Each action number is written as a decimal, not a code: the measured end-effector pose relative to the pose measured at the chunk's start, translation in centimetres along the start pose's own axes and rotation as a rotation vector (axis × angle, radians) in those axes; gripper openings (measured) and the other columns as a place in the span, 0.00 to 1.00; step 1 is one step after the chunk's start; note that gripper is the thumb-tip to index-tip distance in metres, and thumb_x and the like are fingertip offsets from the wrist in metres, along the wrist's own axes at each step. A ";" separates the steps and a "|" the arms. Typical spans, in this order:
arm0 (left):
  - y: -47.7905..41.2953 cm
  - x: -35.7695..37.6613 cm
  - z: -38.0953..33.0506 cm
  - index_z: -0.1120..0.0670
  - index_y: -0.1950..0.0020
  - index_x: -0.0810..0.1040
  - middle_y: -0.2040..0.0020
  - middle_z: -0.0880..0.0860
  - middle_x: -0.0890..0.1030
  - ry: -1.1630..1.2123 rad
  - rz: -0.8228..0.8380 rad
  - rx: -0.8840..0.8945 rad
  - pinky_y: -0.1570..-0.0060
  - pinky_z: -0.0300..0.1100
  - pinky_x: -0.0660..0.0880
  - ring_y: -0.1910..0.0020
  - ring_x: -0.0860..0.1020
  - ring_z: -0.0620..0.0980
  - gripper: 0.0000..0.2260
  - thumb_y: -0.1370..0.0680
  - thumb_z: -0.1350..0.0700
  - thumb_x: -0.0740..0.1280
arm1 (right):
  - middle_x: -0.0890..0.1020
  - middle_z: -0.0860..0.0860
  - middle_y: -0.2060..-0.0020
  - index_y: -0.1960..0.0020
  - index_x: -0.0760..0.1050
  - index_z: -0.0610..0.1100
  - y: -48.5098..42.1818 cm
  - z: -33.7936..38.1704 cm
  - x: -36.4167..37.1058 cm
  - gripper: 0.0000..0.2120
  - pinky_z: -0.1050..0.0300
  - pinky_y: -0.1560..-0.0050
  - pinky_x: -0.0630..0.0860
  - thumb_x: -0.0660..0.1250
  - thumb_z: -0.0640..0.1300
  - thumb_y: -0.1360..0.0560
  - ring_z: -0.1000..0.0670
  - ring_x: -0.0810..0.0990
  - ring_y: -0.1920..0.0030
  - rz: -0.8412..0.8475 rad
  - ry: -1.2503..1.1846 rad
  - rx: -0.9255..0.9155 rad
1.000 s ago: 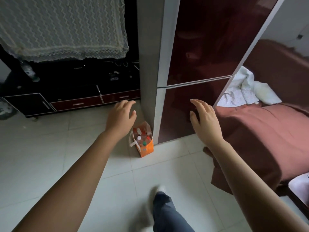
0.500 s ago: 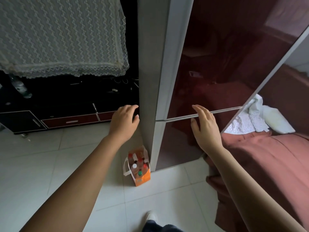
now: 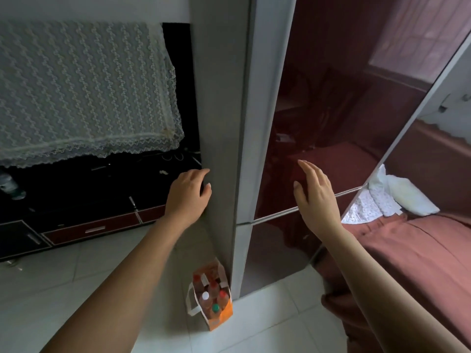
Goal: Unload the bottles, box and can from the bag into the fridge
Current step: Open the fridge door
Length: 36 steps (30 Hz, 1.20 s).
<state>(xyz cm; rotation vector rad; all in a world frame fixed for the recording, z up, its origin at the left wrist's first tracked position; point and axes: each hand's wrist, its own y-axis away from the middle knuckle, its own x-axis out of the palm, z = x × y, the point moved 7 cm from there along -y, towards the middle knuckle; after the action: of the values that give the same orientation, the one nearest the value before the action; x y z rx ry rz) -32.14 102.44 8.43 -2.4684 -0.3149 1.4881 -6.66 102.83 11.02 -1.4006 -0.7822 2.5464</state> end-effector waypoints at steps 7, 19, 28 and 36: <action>-5.9 -4.3 -1.3 0.58 0.33 0.69 0.38 0.58 0.75 0.054 -0.079 0.121 0.42 0.49 0.69 0.40 0.72 0.57 0.17 0.21 0.55 0.60 | 0.70 0.45 0.33 0.31 0.63 0.43 -4.8 3.9 -3.4 0.25 0.63 0.35 0.58 0.51 0.51 0.26 0.46 0.67 0.33 -0.145 0.021 -0.045; -13.5 -5.5 -4.6 0.54 0.27 0.59 0.29 0.61 0.65 0.124 -0.070 0.340 0.31 0.52 0.63 0.31 0.65 0.59 0.25 0.23 0.57 0.61 | 0.48 0.51 0.24 0.25 0.45 0.48 -10.7 7.6 -5.0 0.31 0.64 0.31 0.46 0.58 0.48 0.22 0.51 0.47 0.25 -0.130 0.062 -0.105; -16.2 -3.9 -6.1 0.53 0.27 0.41 0.24 0.55 0.49 0.211 -0.022 0.529 0.27 0.55 0.55 0.25 0.53 0.53 0.31 0.22 0.58 0.59 | 0.37 0.59 0.28 0.26 0.38 0.50 -11.8 7.4 -4.6 0.36 0.60 0.29 0.42 0.59 0.53 0.23 0.55 0.36 0.26 -0.090 0.050 -0.059; -17.2 -2.3 -5.8 0.49 0.31 0.33 0.25 0.50 0.39 0.211 0.008 0.533 0.27 0.56 0.51 0.25 0.46 0.50 0.38 0.25 0.64 0.60 | 0.29 0.50 0.29 0.28 0.30 0.43 -12.3 8.7 -3.1 0.53 0.48 0.25 0.43 0.64 0.64 0.33 0.48 0.29 0.28 -0.019 0.136 0.058</action>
<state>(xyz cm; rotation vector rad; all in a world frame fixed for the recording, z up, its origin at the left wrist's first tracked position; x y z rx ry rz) -29.09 117.47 18.32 -2.1585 0.1209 1.1148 -13.65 109.05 23.26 -1.5207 -0.6896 2.4093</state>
